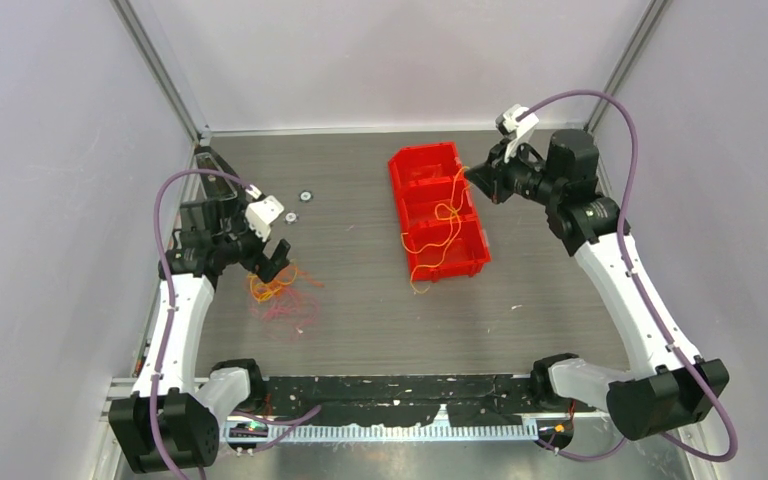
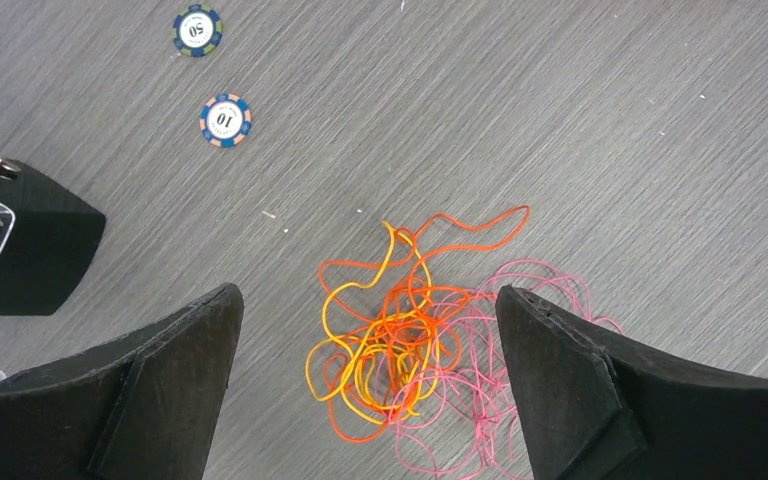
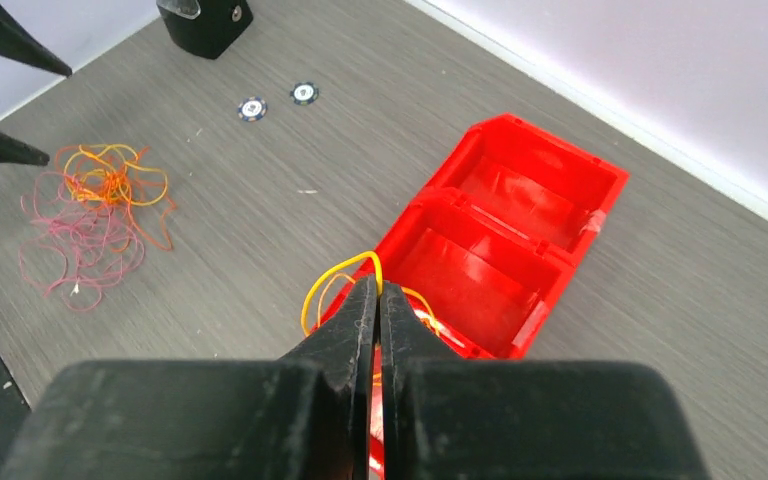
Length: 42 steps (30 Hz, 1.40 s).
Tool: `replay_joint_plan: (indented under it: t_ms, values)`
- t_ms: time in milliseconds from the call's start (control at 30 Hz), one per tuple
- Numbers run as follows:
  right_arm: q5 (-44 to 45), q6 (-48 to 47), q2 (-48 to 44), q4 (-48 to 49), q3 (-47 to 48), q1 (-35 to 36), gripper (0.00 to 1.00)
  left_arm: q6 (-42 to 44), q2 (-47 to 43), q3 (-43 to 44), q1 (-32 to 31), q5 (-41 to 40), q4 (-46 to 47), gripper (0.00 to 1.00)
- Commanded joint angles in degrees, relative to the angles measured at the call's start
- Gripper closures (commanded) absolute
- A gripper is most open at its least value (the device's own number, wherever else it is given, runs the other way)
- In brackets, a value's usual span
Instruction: Untangle the cables
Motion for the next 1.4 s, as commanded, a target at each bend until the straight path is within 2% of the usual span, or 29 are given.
replay_joint_plan:
  t_ms: [0, 100, 200, 367, 733, 933, 1000, 1233, 1367]
  values:
    - [-3.78, 1.54, 1.02, 3.6, 7.82, -0.81, 0.95, 0.74, -1.1, -0.43, -0.13, 0.22, 1.54, 0.0]
    - [-6.8, 7.83, 1.94, 5.49, 12.31, -0.64, 0.95, 0.44, -1.17, 0.02, -0.16, 0.45, 1.59, 0.0]
    - [-7.55, 9.84, 3.15, 5.94, 16.96, -0.32, 0.94, 0.2, -1.28, 0.33, -0.13, 0.67, 1.62, 0.0]
    - [-6.52, 5.69, 4.56, 4.1, 18.88, -0.29, 0.95, 0.25, -1.69, 0.64, -0.18, 0.73, 1.47, 0.0]
    - [-6.27, 1.05, 1.78, 1.84, 12.98, -1.83, 0.95, 1.31, -2.12, -0.58, -0.14, 0.52, 1.55, 0.0]
    - [-6.57, -0.59, 2.58, -1.07, 16.68, -2.19, 0.95, 0.86, -1.51, 0.76, -0.15, 0.52, 1.0, 0.0]
    - [-6.62, -3.2, 2.36, -3.44, 16.92, -2.79, 0.95, 1.04, -1.77, 0.65, -0.13, 0.44, 1.02, 0.0]
    - [-4.28, -25.75, -0.68, -16.08, 11.86, -4.52, 0.95, 1.44, -2.29, 0.46, -0.13, 0.79, 0.58, 0.0]
    - [-5.71, -30.56, -0.79, -18.73, 8.56, -5.74, 0.94, 1.08, -1.87, 0.34, -0.13, 1.03, 0.94, 0.01]
